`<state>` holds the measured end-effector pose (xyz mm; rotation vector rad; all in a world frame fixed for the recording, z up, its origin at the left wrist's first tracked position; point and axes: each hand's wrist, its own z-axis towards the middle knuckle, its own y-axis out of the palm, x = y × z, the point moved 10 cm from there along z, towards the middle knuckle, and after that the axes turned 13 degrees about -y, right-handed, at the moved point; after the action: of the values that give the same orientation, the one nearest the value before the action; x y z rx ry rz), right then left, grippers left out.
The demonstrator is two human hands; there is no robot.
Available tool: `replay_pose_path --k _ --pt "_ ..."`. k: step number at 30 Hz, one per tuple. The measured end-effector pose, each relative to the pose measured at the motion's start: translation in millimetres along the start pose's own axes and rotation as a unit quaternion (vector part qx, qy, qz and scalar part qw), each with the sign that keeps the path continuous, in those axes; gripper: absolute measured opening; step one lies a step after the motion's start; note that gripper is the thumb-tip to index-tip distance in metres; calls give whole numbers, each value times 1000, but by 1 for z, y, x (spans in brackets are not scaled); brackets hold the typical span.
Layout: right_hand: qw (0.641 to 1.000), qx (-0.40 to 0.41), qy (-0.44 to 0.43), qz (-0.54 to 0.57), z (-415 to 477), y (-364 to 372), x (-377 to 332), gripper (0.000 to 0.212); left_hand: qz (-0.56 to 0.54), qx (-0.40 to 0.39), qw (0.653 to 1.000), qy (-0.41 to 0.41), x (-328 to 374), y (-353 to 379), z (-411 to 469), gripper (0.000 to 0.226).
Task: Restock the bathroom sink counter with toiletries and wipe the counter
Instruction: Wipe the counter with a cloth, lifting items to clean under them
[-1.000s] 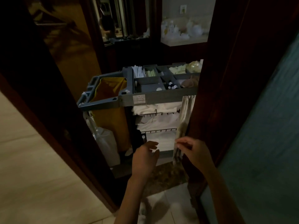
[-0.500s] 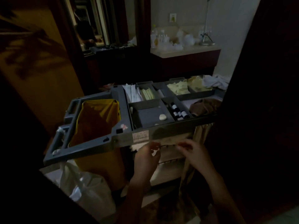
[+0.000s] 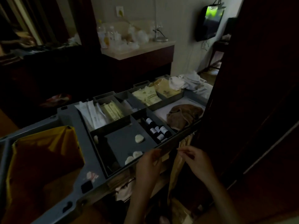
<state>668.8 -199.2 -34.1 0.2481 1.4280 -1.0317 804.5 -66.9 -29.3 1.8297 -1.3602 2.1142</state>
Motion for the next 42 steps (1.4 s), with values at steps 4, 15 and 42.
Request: replay_pose_path --k 4,15,42 --pt "999 32 -11 -14 42 4 2 18 -35 -4 999 8 2 0 29 24" --pt "970 176 -86 -143 181 -30 2 32 3 -58 996 70 70 45 160 54" --pt "958 256 129 -16 227 -71 116 49 -2 -150 988 41 99 121 263 40"
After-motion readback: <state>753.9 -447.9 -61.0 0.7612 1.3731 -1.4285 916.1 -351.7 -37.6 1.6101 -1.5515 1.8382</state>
